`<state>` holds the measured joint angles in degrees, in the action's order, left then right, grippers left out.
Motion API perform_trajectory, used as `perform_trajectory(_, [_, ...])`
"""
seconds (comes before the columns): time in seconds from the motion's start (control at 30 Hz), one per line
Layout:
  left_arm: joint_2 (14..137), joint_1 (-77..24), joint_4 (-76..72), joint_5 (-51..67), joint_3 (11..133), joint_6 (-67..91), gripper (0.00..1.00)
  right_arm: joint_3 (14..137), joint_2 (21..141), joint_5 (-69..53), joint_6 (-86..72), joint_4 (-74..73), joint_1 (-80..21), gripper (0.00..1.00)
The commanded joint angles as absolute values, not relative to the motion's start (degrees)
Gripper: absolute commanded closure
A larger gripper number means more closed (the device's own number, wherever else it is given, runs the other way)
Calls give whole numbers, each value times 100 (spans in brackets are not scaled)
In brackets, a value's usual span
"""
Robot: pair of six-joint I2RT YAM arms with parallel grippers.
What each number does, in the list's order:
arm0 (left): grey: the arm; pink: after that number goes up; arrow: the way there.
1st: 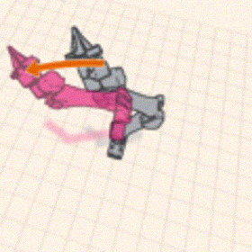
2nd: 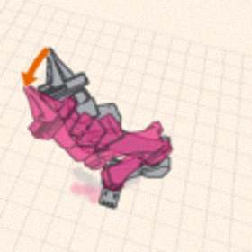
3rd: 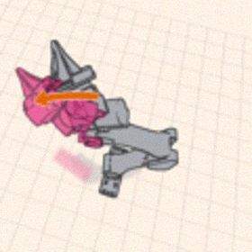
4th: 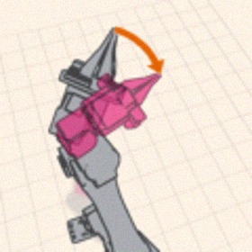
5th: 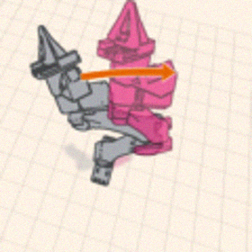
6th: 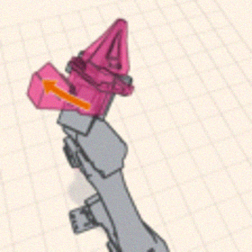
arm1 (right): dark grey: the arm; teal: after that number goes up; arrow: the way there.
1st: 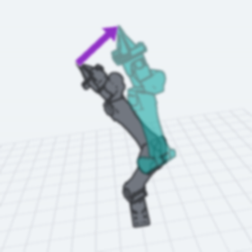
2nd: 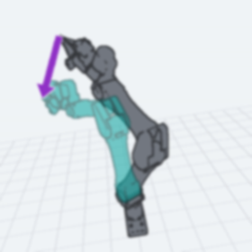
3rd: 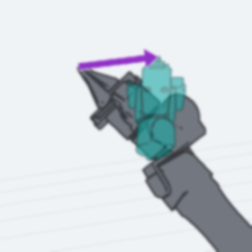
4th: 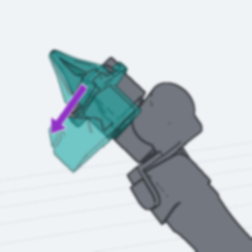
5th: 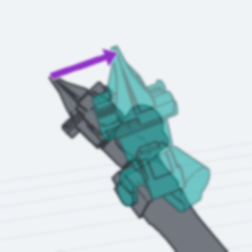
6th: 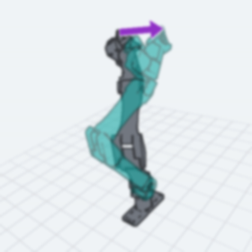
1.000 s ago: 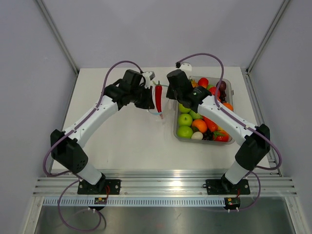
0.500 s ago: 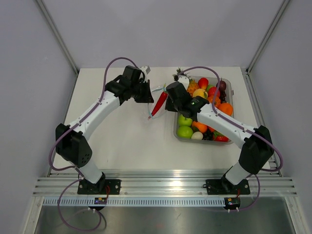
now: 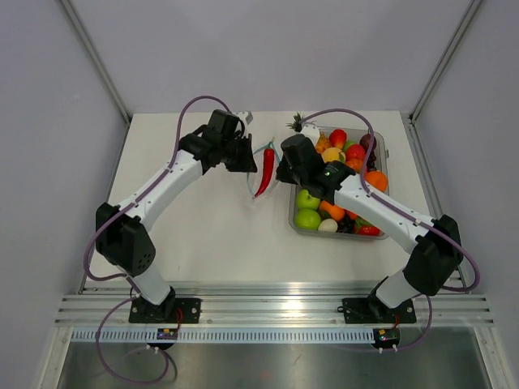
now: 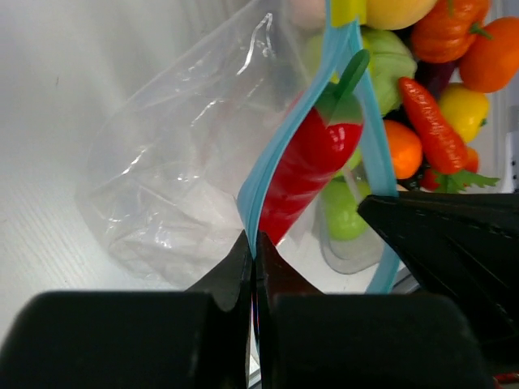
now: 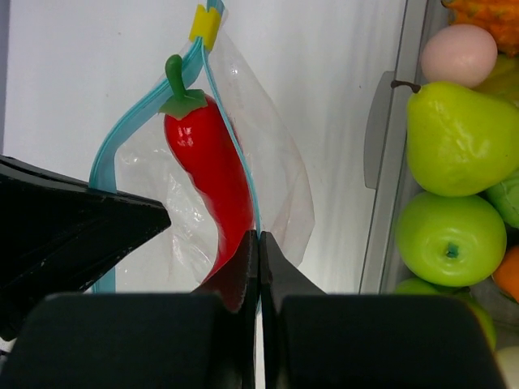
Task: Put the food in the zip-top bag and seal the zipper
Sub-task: Adjust the zipper food storage bag at the center of the board.
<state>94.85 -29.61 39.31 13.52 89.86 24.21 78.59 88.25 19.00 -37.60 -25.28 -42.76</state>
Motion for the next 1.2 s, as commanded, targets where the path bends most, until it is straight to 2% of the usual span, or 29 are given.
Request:
perform_trajectory(0.0, [9693,-3006,3998,757,9052,2286,100,7673,8702,2188,-3937,-2514,-4333,100])
perform_trajectory(0.1, [9756,-3006,4043,895,9009,2259,100,7620,8683,2233,-3911,-2593,-4333,98])
perform_trajectory(0.13, [9756,-3032,3904,1140,8974,2311,100,7664,8710,2232,-3868,-2697,-4333,95])
perform_trajectory(0.17, [9747,-3058,3833,1256,8939,2346,100,7699,8780,2224,-3858,-2750,-4333,86])
perform_trajectory(0.27, [9756,-3138,3578,1695,8807,2495,100,7822,8842,2224,-3850,-2926,-4333,77])
perform_trajectory(0.6, [9703,-3129,3120,2399,8438,2707,100,7989,8763,2329,-3753,-2918,-4333,74])
perform_trajectory(0.7, [9677,-3138,3094,2504,8429,2707,100,8199,8885,2373,-3648,-2979,-4316,69])
perform_trajectory(0.93, [9624,-3138,3111,2549,8446,2681,100,8595,9123,2426,-3507,-3199,-4245,66])
perform_trajectory(1.17, [9633,-3138,3138,2522,8464,2681,100,8675,8790,2347,-3463,-2918,-4245,64])
